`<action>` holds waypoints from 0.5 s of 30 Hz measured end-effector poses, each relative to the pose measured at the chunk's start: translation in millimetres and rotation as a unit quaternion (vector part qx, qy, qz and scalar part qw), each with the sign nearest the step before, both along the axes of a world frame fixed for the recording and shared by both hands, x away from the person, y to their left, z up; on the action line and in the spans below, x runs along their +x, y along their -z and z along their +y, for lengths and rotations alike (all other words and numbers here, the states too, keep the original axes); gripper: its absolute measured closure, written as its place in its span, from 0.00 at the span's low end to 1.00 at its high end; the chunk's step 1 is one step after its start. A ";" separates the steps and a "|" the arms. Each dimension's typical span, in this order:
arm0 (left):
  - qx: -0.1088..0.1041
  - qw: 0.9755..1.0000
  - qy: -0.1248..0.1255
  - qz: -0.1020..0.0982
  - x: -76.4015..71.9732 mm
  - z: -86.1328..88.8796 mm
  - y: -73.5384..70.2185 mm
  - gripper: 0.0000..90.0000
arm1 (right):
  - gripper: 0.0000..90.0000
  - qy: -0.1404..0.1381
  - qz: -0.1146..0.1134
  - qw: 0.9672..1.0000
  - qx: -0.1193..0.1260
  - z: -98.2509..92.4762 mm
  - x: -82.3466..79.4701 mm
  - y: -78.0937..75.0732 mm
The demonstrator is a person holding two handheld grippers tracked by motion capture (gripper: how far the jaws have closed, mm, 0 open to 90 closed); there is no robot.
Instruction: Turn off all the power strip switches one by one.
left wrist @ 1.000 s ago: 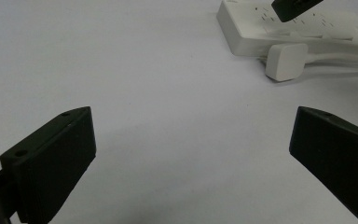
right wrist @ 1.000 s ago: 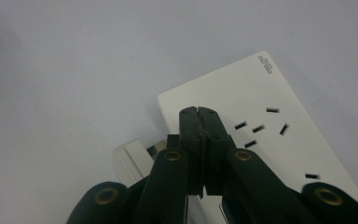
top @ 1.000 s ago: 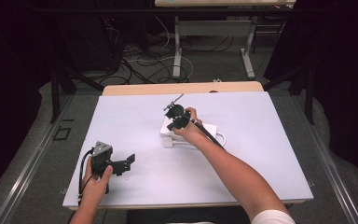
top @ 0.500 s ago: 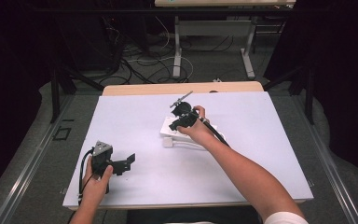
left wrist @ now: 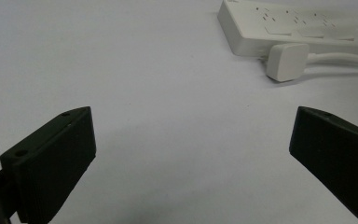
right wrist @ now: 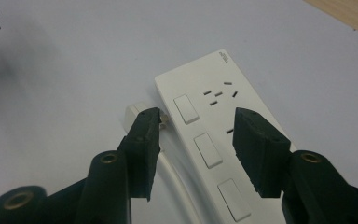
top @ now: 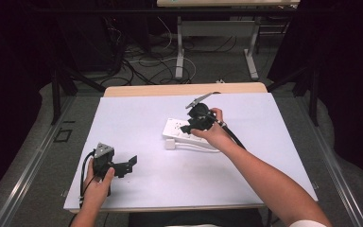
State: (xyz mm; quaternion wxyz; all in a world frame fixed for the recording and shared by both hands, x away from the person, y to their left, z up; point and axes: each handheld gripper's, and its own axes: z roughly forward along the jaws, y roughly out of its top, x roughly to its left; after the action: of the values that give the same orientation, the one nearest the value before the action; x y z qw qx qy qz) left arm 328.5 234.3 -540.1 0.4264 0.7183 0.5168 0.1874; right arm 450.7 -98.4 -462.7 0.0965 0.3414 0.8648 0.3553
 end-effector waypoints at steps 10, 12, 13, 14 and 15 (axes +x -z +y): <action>-0.001 1.000 -0.003 -0.002 0.0 0.4 -0.1 0.00 | 0.45 0.013 -0.027 0.999 0.023 -42.8 -26.4 -1.5; -0.001 1.000 -0.004 -0.002 0.0 0.4 -0.1 0.00 | 0.41 0.021 -0.027 0.999 0.026 -51.9 -31.0 -1.6; -0.001 1.000 -0.004 -0.002 0.0 0.4 -0.1 0.00 | 0.39 0.021 -0.024 0.999 0.031 -58.6 -33.4 -1.2; -0.001 1.000 -0.004 0.000 -0.1 0.4 -0.2 0.00 | 0.35 0.026 -0.024 0.999 0.034 -63.1 -35.4 -0.8; 0.003 1.000 -0.003 0.002 0.0 1.0 -0.2 0.00 | 0.31 0.030 -0.028 0.998 0.036 -67.5 -37.4 0.2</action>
State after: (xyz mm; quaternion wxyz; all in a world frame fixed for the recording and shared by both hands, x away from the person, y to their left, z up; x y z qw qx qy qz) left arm 328.5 235.3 -539.9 0.4232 0.7182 0.5190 0.1888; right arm 413.3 -165.9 -462.9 0.1188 0.3604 0.8376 0.3930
